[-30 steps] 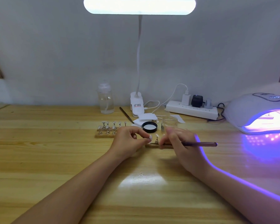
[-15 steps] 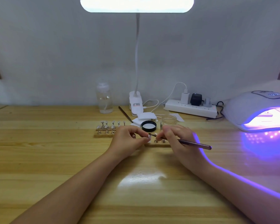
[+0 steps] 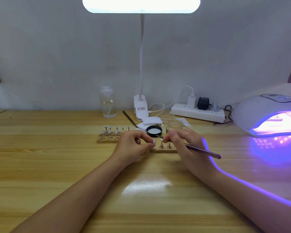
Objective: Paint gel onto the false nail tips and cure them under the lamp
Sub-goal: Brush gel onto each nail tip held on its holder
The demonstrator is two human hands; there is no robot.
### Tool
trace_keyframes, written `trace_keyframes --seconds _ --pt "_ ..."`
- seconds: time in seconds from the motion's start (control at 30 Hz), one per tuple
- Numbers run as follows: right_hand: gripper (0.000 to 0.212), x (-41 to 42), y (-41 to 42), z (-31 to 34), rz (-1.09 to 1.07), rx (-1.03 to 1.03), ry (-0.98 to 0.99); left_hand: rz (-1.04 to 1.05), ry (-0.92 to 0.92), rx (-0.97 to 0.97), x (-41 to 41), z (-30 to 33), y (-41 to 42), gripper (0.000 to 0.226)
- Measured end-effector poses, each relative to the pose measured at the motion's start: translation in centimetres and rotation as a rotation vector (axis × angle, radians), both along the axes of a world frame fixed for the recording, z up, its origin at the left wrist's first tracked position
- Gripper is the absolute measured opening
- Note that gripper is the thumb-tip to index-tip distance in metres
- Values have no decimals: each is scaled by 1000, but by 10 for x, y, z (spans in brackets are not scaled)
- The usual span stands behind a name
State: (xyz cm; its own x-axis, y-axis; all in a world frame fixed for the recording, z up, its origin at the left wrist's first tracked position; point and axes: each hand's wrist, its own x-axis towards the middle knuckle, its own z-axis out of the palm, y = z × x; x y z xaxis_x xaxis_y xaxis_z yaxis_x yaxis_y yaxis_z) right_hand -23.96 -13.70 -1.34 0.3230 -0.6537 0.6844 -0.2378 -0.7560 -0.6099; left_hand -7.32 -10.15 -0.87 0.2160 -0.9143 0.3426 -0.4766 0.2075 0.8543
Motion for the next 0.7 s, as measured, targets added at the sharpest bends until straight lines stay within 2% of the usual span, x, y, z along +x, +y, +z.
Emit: trace_keyframes --seconds 0.07,0.17,0.33,0.47,0.57,0.7 --pt "39 1 0 0 9 17 26 -9 0 4 0 1 0 19" --pt "44 0 4 0 86 50 -45 -9 -10 7 0 0 -1 18" --pt "38 1 1 1 6 40 29 -11 -18 0 1 -1 0 20" --pt "45 1 3 0 92 72 -86 -11 -22 -8 1 0 0 19" --pt "44 0 1 1 1 33 8 -15 -5 -12 1 -1 0 18" --pt "40 2 4 0 119 147 -81 -26 -10 -10 1 -1 0 21"
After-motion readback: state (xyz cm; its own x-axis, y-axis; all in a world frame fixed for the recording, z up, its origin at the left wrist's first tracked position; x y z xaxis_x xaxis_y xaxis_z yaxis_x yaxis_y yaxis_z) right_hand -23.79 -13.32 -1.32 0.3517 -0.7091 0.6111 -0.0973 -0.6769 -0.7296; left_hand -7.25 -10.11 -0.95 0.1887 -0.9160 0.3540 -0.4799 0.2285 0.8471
